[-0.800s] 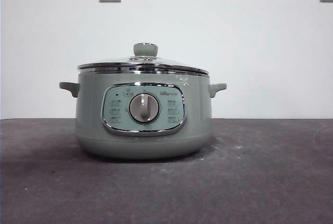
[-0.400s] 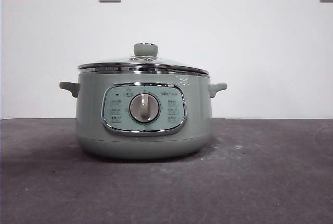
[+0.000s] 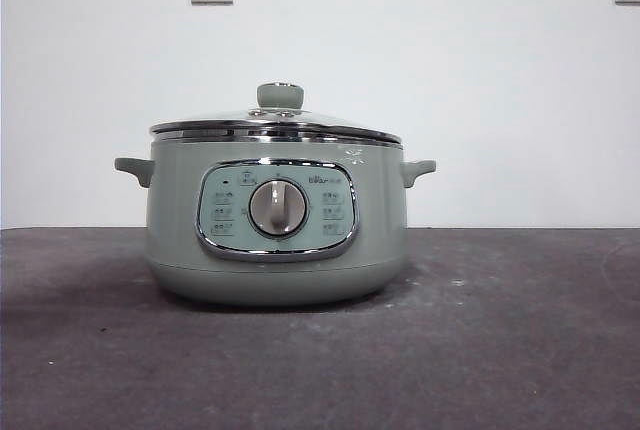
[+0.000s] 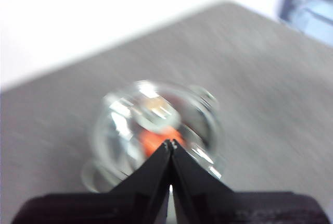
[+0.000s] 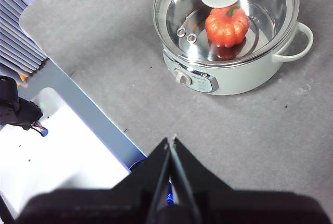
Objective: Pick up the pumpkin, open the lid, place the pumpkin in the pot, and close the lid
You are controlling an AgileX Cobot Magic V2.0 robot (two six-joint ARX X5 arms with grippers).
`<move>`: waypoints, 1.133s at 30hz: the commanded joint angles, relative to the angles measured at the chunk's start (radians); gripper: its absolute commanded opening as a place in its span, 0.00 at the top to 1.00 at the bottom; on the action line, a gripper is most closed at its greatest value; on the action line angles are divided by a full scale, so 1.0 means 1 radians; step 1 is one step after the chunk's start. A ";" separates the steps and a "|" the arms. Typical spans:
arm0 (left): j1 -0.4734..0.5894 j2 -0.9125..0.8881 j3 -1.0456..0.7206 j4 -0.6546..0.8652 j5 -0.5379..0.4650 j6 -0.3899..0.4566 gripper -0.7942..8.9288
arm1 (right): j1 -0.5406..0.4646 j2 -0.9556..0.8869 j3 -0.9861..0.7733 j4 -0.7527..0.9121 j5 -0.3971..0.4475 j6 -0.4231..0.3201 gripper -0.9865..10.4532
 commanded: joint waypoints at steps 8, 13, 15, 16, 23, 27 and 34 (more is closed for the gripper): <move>0.245 -0.330 -0.467 0.536 0.003 0.004 0.92 | 0.001 -0.002 0.000 -0.011 0.003 0.008 0.91; 0.324 -0.513 -0.748 0.710 0.003 0.000 0.92 | 0.001 -0.004 0.000 -0.011 0.003 0.008 0.91; 0.343 -0.581 -0.845 0.727 0.002 -0.005 0.92 | 0.001 -0.004 0.000 -0.011 0.003 0.008 0.91; 0.351 -0.612 -0.887 0.728 -0.002 -0.005 0.92 | 0.001 -0.004 0.000 -0.011 0.003 0.008 0.91; 0.390 -0.759 -1.114 0.729 -0.057 -0.032 0.92 | 0.001 -0.004 0.000 -0.011 0.003 0.007 0.91; 0.398 -0.818 -1.212 0.729 -0.057 -0.032 0.92 | 0.001 -0.004 0.000 -0.011 0.003 0.008 0.91; 0.402 -0.902 -1.361 0.731 -0.084 -0.058 0.92 | 0.001 -0.004 0.000 -0.011 0.003 0.008 0.91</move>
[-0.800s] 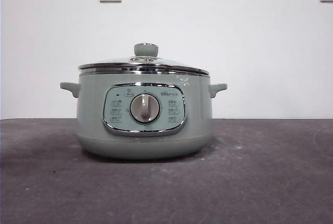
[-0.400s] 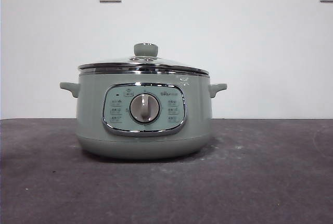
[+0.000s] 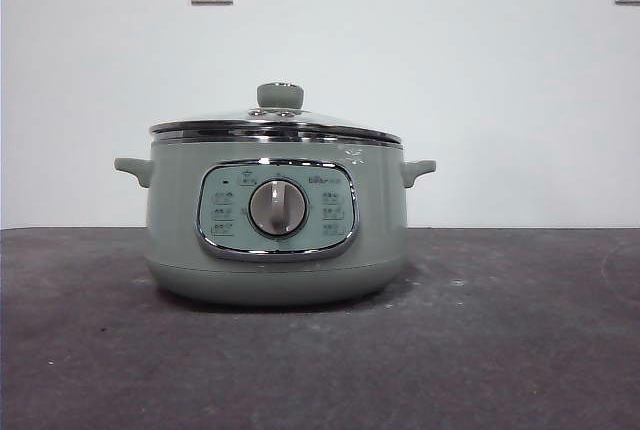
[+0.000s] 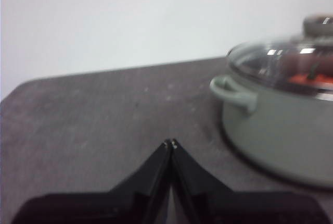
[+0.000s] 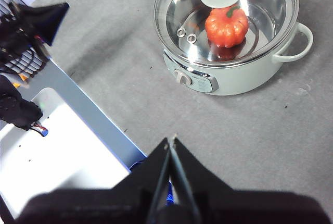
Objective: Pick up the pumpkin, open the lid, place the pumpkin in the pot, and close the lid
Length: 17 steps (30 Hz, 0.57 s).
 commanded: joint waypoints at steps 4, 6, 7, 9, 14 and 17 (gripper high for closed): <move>0.003 -0.023 -0.085 0.013 -0.014 -0.023 0.92 | 0.001 -0.002 0.000 -0.011 0.002 0.008 0.91; 0.003 -0.023 -0.086 -0.019 -0.029 -0.027 0.92 | 0.001 -0.002 0.000 -0.011 0.002 0.007 0.91; 0.003 -0.023 -0.087 -0.032 -0.029 -0.027 0.92 | 0.001 -0.002 0.000 -0.011 0.002 0.007 0.91; 0.003 -0.023 -0.087 -0.045 -0.029 -0.027 0.92 | 0.001 -0.002 0.000 -0.011 0.002 0.008 0.91; 0.003 -0.023 -0.086 -0.038 -0.023 -0.040 0.92 | 0.001 -0.002 0.000 -0.011 0.002 0.008 0.91; 0.003 -0.023 -0.086 -0.039 -0.028 -0.040 0.92 | 0.001 -0.002 0.000 -0.011 0.002 0.007 0.91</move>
